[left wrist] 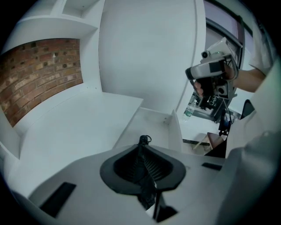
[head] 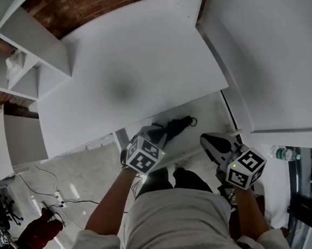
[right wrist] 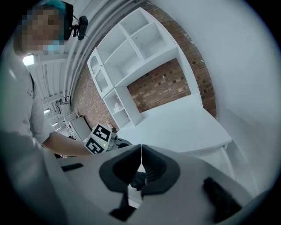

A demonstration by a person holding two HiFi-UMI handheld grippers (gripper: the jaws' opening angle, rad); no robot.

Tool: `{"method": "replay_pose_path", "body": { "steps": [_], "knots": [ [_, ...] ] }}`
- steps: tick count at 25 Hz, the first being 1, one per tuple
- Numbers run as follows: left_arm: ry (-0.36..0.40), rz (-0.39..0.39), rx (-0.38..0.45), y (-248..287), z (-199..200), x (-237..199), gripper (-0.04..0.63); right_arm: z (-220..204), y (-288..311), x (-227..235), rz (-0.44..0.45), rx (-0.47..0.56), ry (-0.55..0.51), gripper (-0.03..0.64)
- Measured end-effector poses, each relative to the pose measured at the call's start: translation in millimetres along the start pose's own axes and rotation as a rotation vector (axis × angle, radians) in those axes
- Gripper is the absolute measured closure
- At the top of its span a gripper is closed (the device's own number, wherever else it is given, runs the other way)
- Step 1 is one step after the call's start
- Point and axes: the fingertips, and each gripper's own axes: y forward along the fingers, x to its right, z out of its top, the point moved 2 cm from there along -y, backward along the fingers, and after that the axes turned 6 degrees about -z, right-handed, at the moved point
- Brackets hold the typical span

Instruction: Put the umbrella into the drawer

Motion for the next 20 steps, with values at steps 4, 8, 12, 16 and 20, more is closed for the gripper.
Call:
{"method": "replay_pose_path", "body": {
  "steps": [4, 8, 12, 16, 20],
  "knots": [
    [0.001, 0.002, 0.022, -16, 7, 10, 0.557, 10, -5, -2, -0.009, 0.018, -0.017, 0.589],
    [0.002, 0.015, 0.071, -37, 19, 16, 0.575, 23, -11, -7, -0.006, 0.033, -0.047, 0.589],
    [-0.028, 0.082, 0.124, -58, 31, 16, 0.58, 30, -20, -9, -0.005, 0.039, -0.072, 0.589],
    [-0.091, 0.101, 0.208, -80, 46, 21, 0.58, 34, -23, -14, -0.005, 0.046, -0.086, 0.589],
    [-0.124, 0.083, 0.245, -93, 56, 31, 0.58, 36, -26, -21, 0.004, 0.05, -0.105, 0.589]
  ]
}}
